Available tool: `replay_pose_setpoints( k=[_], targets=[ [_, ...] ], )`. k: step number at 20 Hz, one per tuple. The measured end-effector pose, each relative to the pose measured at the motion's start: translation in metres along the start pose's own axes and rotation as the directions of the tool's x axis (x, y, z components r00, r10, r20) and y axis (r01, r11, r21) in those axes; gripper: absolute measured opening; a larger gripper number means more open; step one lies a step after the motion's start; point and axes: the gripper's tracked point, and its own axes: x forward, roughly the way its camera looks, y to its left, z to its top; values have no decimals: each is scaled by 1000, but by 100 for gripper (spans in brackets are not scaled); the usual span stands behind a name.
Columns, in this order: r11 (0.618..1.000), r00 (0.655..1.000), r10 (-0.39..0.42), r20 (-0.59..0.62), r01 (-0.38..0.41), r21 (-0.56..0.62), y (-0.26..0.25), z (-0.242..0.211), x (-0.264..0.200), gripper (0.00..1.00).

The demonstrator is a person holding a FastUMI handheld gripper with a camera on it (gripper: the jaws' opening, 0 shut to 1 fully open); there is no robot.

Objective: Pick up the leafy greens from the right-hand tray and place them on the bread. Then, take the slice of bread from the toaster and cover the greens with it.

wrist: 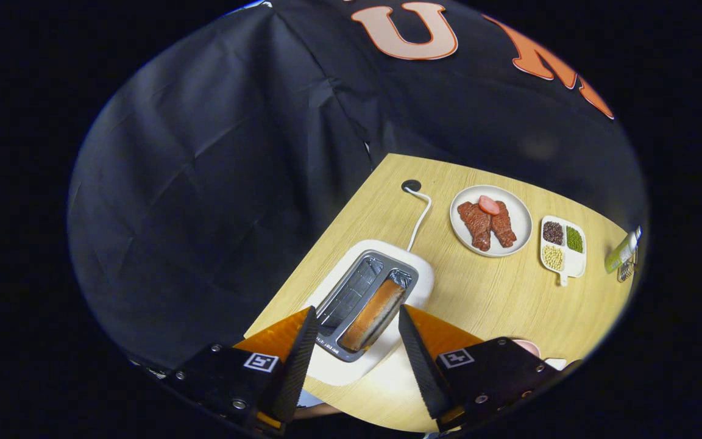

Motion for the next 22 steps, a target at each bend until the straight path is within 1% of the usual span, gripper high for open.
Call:
replay_pose_setpoints(
  k=[1,3,4,5,6,7,8,9,10,12,13,14,16,19,22],
  targets=[
    [1000,1000,-9,-10,9,14,1,-2,4,78],
    [999,999,-32,-30,33,38,-5,-2,13,69],
    [998,998,-36,-44,38,46,-5,-4,16,62],
    [997,997,-41,-61,44,59,-6,-7,18,57],
    [996,996,-46,-74,51,68,-6,-10,21,49],
    [996,996,-45,-80,51,78,-7,-11,23,45],
    [995,996,-32,-83,39,89,-3,-12,24,36],
    [995,997,-22,-78,30,97,-1,-10,25,33],
    [995,997,-17,-70,24,94,-2,-9,25,27],
    [993,998,-6,-63,13,116,-1,-8,23,20],
    [991,998,-9,-58,16,130,-4,-6,22,18],
    [991,999,-6,-52,13,133,-6,-4,21,14],
    [990,999,10,-35,-5,138,-3,-2,16,11],
    [990,1000,26,4,-26,137,0,5,5,10],
    [989,996,63,60,-70,128,9,15,-13,10]
  ],
)
